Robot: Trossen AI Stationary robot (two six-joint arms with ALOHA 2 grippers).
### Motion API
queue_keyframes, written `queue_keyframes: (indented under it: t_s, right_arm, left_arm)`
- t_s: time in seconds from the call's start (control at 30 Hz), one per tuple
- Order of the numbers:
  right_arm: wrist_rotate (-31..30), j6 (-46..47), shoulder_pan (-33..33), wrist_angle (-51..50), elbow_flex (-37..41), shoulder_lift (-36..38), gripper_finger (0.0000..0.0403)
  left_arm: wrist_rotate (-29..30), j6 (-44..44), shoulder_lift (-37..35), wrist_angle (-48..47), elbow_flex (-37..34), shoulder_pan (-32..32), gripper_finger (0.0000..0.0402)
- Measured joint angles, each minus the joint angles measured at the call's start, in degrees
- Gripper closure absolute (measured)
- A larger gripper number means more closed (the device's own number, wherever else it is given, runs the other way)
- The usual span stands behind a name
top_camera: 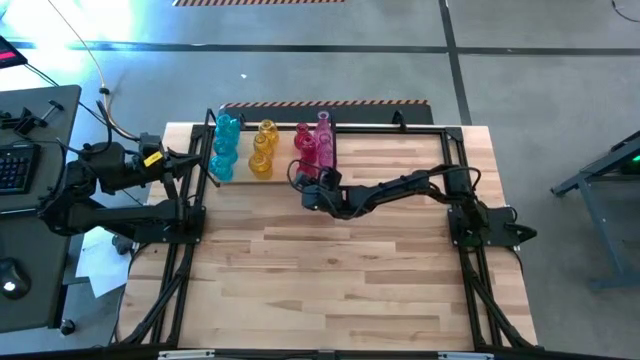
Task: Sort vases onto shelf
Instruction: Put the red vase on the shelf aligned with the other red vase
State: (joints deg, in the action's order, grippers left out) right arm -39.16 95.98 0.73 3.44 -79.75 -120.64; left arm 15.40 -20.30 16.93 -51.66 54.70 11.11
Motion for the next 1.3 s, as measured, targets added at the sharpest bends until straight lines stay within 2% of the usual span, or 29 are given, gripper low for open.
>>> queue_keyframes:
  t_s: [0.73, 1.3]
  right_arm:
    - [2.55, -1.06, 0.9, -2.89, 0.0, 0.0, 0.0403]
    - [1.47, -0.47, 1.55, -5.08, -0.02, 0.0, 0.0403]
  left_arm:
    - [0.2, -0.02, 0.0, 0.0, 0.0, -0.01, 0.0401]
    - [0.22, -0.04, 0.0, 0.0, 0.0, -0.02, 0.0402]
